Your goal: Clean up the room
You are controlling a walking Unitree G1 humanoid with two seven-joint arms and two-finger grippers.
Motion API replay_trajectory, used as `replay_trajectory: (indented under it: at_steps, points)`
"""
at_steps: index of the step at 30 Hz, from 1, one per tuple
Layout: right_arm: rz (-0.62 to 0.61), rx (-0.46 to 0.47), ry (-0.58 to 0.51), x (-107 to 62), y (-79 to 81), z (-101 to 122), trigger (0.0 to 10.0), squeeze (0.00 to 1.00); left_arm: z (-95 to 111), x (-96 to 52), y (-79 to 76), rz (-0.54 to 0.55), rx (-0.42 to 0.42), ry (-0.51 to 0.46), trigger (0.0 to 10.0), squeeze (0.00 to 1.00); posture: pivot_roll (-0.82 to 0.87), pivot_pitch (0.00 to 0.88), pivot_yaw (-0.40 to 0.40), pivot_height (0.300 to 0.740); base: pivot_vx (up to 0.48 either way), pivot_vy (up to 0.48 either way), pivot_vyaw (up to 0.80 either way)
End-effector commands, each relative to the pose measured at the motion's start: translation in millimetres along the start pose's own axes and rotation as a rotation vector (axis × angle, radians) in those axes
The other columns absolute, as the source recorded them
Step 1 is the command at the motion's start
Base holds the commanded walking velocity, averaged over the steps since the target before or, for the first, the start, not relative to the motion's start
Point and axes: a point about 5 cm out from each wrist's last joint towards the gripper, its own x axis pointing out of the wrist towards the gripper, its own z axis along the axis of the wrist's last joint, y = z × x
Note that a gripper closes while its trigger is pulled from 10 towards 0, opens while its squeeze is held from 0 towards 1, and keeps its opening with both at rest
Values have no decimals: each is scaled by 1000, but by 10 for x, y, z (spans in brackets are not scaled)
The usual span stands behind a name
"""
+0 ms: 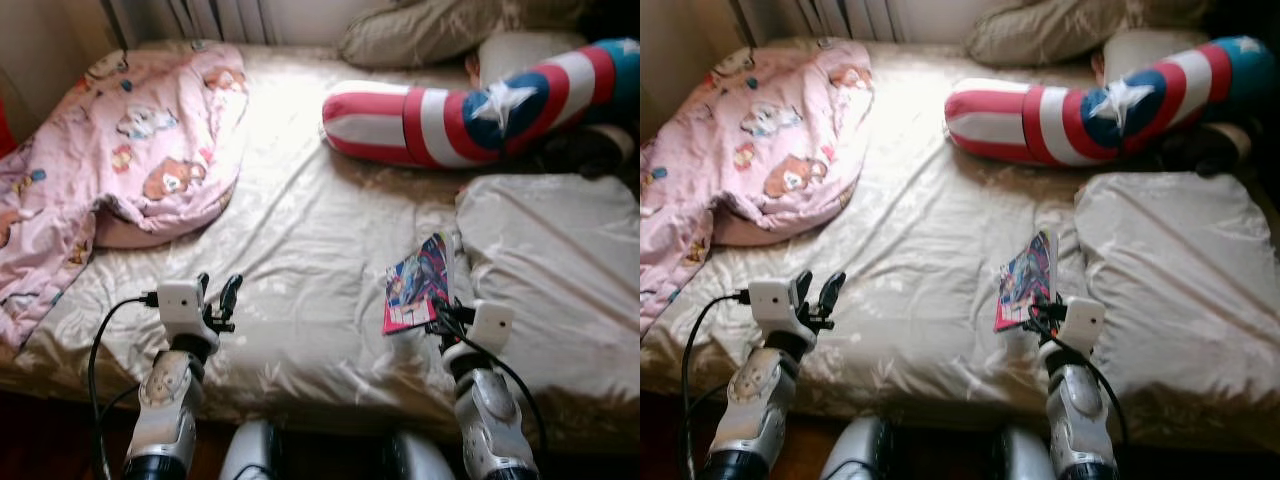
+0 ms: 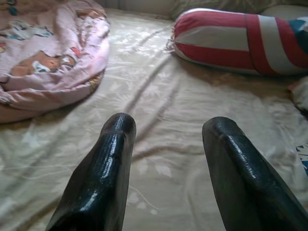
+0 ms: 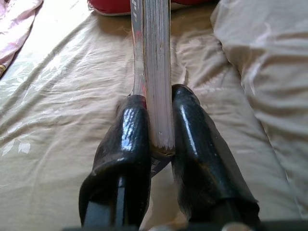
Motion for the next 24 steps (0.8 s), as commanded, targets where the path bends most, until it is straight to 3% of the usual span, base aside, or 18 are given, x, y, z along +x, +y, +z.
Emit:
replay_trajectory:
  at_steps: [1,13,24]
  points:
    - [5,18,-46,10,6,63,10000,0,-4,-10,9,0,5,4,10000,0,42,152,23,634,0,0,0]
    - [126,99,-36,32,152,45,10000,0,11,3,-33,-26,29,-1,10000,0,43,149,25,634,0,0,0]
    - [104,108,-27,13,110,17,10000,0,-2,-16,-22,-24,28,5,10000,0,44,167,25,634,0,0,0]
